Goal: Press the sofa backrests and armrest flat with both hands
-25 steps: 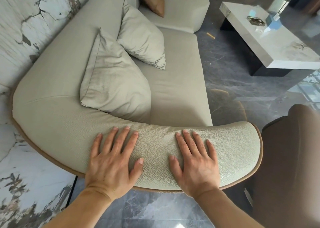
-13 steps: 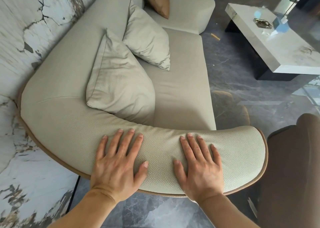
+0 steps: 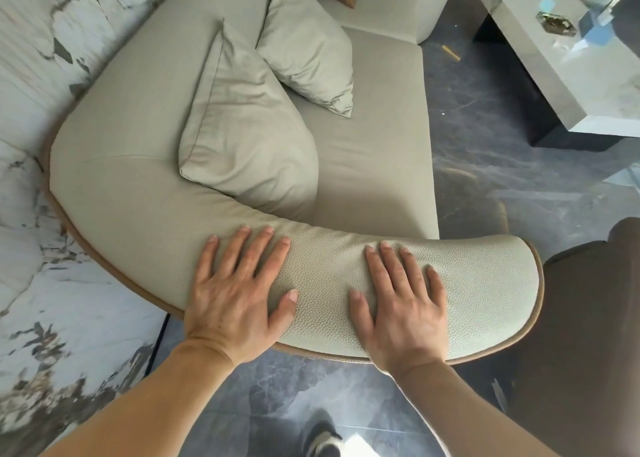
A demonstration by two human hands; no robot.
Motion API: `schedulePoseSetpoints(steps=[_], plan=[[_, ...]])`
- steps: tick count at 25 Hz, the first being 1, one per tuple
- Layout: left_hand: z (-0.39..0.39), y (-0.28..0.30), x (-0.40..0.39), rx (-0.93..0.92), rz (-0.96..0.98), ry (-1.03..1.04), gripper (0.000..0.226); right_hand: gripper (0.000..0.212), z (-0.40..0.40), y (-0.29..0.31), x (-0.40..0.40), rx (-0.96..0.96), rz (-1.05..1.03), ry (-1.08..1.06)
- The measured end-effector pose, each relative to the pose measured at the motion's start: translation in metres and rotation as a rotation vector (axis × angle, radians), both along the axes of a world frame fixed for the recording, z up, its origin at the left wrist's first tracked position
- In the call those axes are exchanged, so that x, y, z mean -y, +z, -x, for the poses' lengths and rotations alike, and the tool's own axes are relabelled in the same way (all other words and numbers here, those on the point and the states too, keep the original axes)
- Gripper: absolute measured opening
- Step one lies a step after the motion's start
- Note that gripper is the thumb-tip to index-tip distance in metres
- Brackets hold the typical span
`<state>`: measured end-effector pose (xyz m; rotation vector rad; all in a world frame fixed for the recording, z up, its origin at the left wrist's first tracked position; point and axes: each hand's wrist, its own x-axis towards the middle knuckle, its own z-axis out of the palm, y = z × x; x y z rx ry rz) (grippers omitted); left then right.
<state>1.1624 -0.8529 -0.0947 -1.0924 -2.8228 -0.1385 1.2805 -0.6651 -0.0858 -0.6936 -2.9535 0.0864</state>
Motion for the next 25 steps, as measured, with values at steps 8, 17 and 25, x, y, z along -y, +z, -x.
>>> schedulePoseSetpoints(steps=[8,17,25], plan=[[-0.004,0.015,-0.003,0.117,0.127,0.025,0.068,0.07,0.002,0.012,0.0,0.18,0.079,-0.015],[0.0,0.033,-0.005,0.29,0.274,0.036,0.075,0.07,0.005,0.033,-0.005,0.433,0.221,0.015],[0.008,0.094,-0.009,0.469,0.365,-0.046,0.065,0.067,-0.002,0.094,-0.002,0.495,0.313,-0.049]])
